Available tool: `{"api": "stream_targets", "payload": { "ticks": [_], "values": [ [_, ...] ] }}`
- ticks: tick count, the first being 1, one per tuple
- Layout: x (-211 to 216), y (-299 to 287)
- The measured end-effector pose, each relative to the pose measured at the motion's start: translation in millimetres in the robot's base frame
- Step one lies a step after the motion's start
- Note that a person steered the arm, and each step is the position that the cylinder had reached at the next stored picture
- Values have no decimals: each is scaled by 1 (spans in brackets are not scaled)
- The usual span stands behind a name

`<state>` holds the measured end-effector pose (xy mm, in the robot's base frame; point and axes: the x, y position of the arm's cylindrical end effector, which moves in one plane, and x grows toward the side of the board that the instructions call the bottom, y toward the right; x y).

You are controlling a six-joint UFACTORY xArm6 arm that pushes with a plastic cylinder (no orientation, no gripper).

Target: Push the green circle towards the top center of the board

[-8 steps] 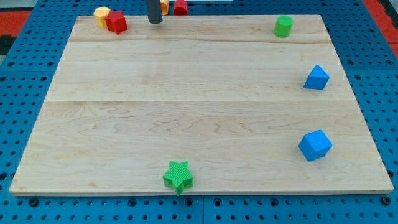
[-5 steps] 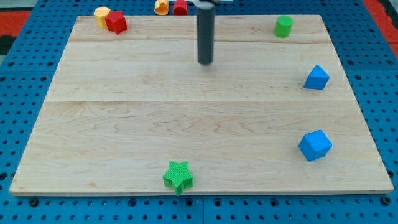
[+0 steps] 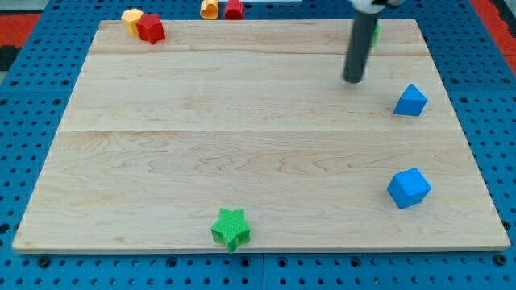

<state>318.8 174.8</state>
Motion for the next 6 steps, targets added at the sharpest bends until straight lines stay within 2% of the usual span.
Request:
{"api": "stream_targets", "payload": {
  "ticks": [1,2,3,4,6],
  "values": [
    [-59,23],
    [-86,61],
    [-95,58],
    [-95,19],
    [-96,-20]
  ]
}}
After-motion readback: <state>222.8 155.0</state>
